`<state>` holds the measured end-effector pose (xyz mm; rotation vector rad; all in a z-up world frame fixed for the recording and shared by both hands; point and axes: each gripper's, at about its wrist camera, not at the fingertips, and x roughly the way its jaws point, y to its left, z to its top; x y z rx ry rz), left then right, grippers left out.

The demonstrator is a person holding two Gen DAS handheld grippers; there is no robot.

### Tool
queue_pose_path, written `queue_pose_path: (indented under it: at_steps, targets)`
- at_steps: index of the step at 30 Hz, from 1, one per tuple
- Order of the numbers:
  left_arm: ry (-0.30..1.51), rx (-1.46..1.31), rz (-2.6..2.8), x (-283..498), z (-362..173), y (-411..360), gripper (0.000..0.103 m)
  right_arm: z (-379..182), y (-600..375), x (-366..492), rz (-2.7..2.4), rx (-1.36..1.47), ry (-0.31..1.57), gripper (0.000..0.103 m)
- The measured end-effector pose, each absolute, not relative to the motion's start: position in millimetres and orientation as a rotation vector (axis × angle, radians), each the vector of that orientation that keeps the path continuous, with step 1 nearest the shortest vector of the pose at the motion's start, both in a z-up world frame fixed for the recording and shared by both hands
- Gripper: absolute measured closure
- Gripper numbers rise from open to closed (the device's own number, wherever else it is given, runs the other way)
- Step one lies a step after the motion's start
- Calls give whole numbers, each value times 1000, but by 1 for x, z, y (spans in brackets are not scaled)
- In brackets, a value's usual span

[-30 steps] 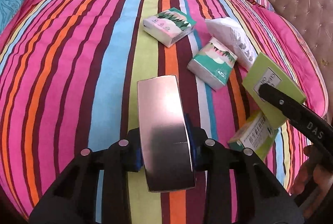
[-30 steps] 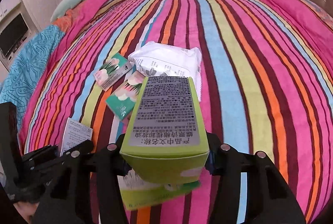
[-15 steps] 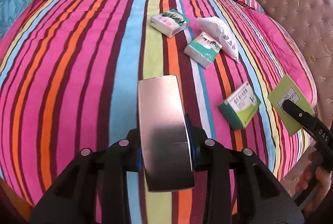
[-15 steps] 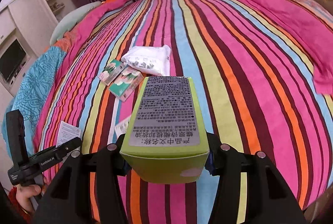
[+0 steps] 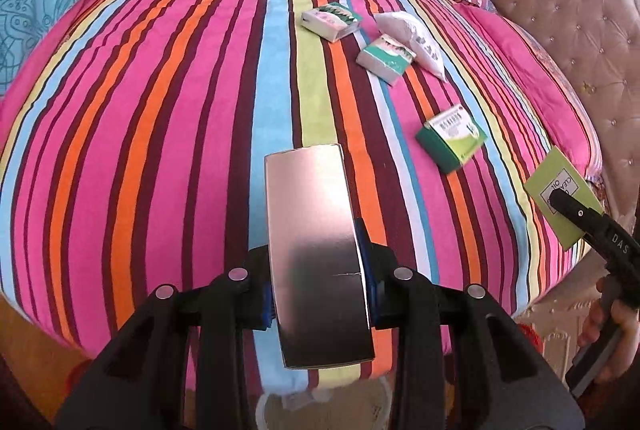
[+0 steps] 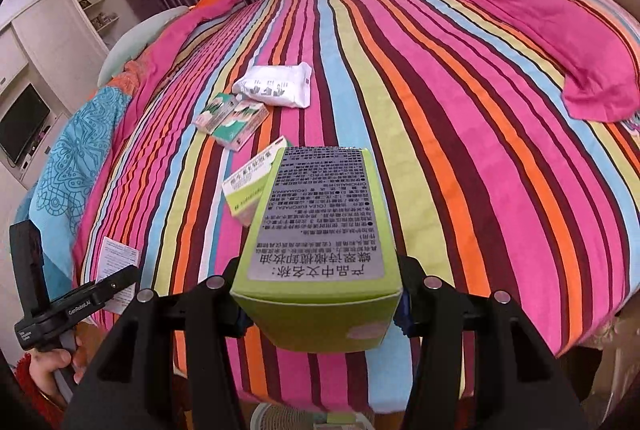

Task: Collect trash
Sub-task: 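Carry the silver box and lime-green box down over the wastebasket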

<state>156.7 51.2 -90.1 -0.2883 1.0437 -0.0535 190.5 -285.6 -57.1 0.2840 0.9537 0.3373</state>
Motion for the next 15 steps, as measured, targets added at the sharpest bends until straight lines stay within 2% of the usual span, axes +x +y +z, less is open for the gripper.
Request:
queue_pose_path:
  at_steps: [15]
  targets:
    - [1029, -237, -114, 88, -79, 39, 71, -50, -294, 130, 352, 294, 946, 53]
